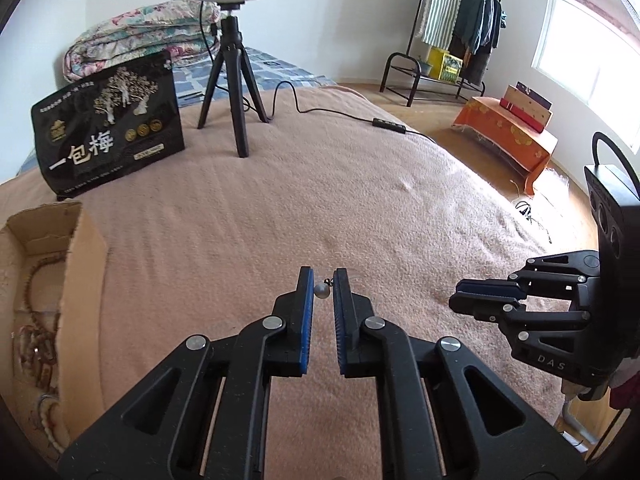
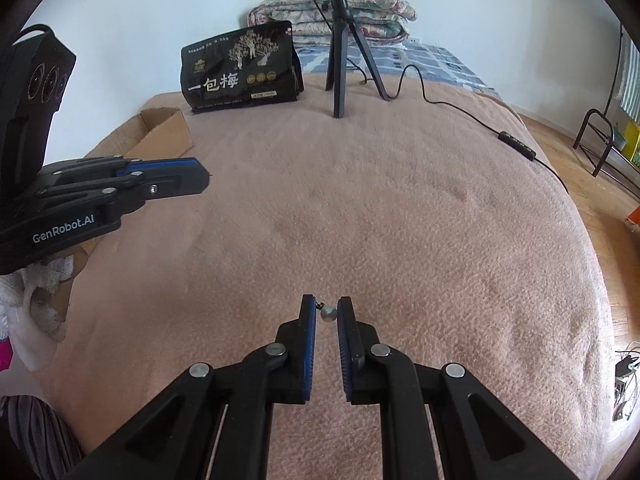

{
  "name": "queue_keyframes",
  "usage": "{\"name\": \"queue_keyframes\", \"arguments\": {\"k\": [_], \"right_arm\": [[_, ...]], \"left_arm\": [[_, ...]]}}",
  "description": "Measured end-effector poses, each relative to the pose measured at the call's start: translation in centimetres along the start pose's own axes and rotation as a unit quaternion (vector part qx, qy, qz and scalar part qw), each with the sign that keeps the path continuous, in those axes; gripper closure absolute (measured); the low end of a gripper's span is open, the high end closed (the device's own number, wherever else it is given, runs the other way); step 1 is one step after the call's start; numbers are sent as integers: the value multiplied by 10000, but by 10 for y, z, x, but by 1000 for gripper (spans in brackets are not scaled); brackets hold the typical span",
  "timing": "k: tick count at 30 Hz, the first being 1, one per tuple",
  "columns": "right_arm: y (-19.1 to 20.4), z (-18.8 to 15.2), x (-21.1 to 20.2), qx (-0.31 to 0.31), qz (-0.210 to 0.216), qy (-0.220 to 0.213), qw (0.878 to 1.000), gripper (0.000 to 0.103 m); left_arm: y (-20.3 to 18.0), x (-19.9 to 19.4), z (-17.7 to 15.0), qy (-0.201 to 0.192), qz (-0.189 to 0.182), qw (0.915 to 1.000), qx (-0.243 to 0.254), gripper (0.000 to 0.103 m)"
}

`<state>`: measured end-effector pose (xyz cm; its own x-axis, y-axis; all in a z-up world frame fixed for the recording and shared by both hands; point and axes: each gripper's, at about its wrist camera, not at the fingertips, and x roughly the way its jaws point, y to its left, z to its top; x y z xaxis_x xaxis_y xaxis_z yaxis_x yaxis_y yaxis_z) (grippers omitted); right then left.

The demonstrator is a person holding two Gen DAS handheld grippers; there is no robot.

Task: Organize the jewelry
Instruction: 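Carry both pearls in both grippers over the box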

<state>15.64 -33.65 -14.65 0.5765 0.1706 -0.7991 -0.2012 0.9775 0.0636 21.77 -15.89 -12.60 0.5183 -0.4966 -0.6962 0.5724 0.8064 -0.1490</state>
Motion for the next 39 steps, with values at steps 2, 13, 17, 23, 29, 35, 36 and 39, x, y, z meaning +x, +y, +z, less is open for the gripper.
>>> {"name": "queue_keyframes", "arguments": {"k": [2,13,17,23,29,35,36,39], "right_arm": [[4,3,-7,-48,-2,-59,10000,94],[37,25,-30,-264,101,-343,9990,94],[51,34,-34,-360,143,-404,9984,94],[75,49,-36,-465,251,-521,9972,94],[104,68,-31,-618,392,-639,9953,94],[135,91,-24,-811,522,-709,9928,94],[140,95,-23,-846,547,-716,9923,94],[155,104,-17,-960,607,-735,9908,94]], "left_arm": [[1,-10,-1,-68,43,10000,-18,95],[26,-65,-11,-355,246,9988,-245,95],[38,-84,-14,-429,319,9979,-377,95],[58,-109,-24,-516,520,9960,-504,95],[84,-130,-34,-604,694,9930,-736,95],[109,-149,-43,-670,926,9898,-851,95],[114,-152,-46,-679,959,9892,-879,95],[128,-160,-52,-718,1054,9869,-989,95]]}}
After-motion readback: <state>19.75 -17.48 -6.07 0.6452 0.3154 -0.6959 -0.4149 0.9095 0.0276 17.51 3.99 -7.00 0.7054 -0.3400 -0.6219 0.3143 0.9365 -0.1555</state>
